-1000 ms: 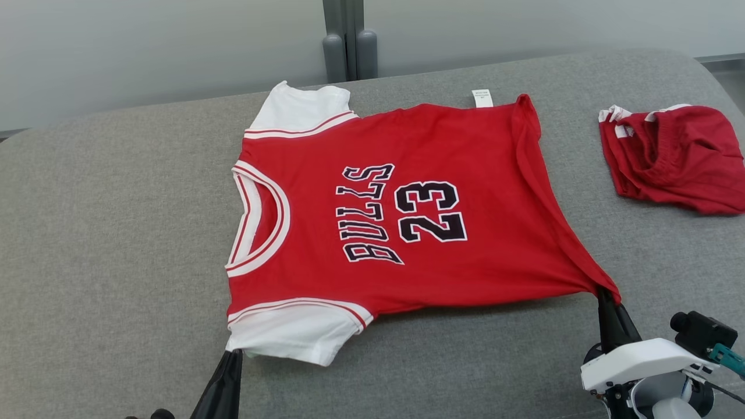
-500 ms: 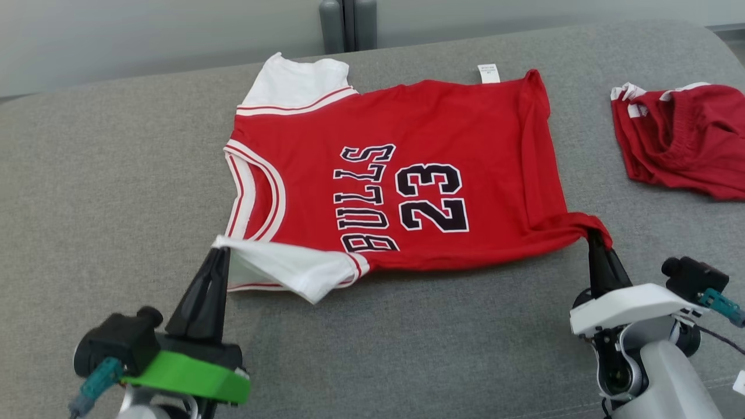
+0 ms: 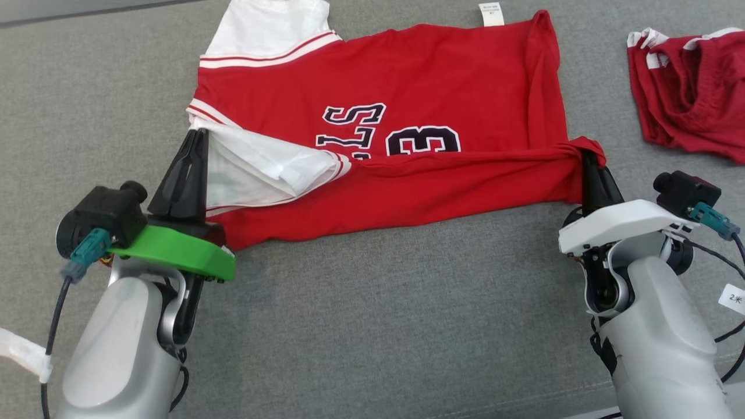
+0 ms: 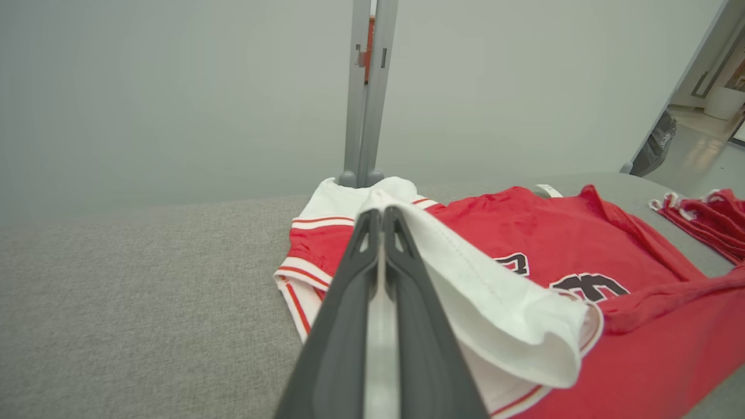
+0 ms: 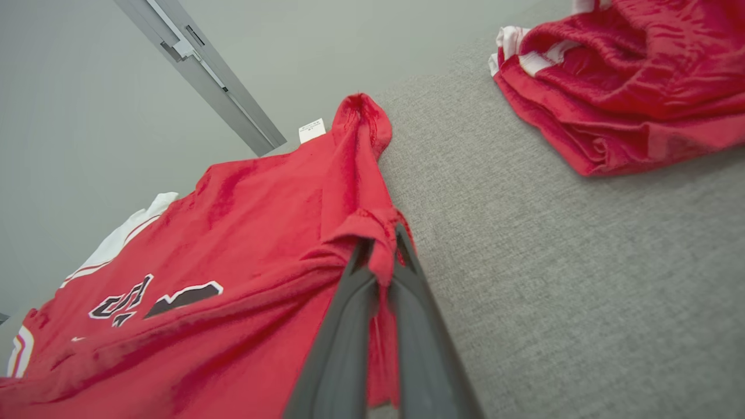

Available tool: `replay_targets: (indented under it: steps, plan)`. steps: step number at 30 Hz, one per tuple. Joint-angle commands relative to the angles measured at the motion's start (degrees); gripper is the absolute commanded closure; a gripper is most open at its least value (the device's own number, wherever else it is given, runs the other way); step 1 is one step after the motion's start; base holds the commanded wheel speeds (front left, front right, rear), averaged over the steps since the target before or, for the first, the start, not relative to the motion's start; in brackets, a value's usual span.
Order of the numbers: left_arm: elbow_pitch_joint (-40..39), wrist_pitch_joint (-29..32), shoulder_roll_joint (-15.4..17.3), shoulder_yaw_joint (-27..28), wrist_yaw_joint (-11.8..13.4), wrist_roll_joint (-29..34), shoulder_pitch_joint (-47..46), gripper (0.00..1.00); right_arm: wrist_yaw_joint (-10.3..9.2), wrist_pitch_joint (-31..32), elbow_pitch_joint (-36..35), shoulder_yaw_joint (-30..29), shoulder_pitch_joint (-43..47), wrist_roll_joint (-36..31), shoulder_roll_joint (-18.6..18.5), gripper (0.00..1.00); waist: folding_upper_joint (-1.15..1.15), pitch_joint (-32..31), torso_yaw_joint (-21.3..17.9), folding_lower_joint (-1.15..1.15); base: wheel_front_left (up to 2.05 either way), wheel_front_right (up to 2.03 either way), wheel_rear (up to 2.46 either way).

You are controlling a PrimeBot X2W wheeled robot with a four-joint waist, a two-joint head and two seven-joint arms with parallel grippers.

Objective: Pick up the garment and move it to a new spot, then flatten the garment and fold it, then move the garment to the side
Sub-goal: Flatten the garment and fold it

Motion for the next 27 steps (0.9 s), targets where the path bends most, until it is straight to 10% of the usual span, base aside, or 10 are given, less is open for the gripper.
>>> replay_targets:
  steps: [1,5,6,7,8,10,11,27]
  plan:
    - [1.55,-0.59,-0.09,-0.08,-0.34,0.58,-1.91,1.00,-0.09,-0.62,0.85,0.05,-1.24,-0.41,-0.14,1.00,0.00,1.56,-0.41,0.00,0.00,0.00,0.00]
    - [6.22,-1.48,-0.61,-0.12,-0.45,1.25,-5.23,1.00,-0.09,-1.38,3.46,1.02,-3.26,-0.78,-0.15,1.00,0.00,2.00,-0.63,0.00,0.00,0.00,0.00]
    - [7.09,-1.70,-0.69,-0.10,-0.47,1.55,-5.82,1.00,-0.09,-1.59,3.97,1.22,-3.59,-0.99,-0.15,0.85,0.00,1.99,-0.69,0.00,0.00,0.00,0.00]
    - [8.06,-1.87,-0.71,-0.01,-0.38,1.89,-6.48,1.00,-0.09,-1.74,4.53,1.55,-3.99,-1.51,-0.15,0.31,0.00,1.94,-0.77,0.00,0.00,0.00,0.00]
    - [8.71,-1.87,-0.84,0.15,-0.26,1.97,-6.85,1.00,-0.09,-1.92,4.91,1.76,-4.36,-1.98,-0.15,0.00,0.00,1.86,-0.84,0.00,0.00,0.00,0.00]
    - [9.66,-2.16,-1.19,0.73,0.07,2.33,-7.26,0.23,-0.09,-2.28,5.50,1.84,-4.92,-2.48,-0.16,0.00,0.00,1.46,-0.94,0.00,0.00,0.00,0.00]
    - [9.86,-2.28,-1.42,1.16,0.20,2.31,-7.16,0.00,-0.09,-2.47,5.69,1.74,-5.09,-2.74,-0.14,0.00,0.00,1.14,-0.97,0.00,0.00,0.00,0.00]
    - [0.42,-0.06,-2.60,6.63,-0.15,-1.09,12.83,0.00,-0.09,-2.39,-7.18,-3.93,10.22,-14.50,-0.12,0.00,0.00,-7.79,0.24,0.00,0.00,0.00,0.00]
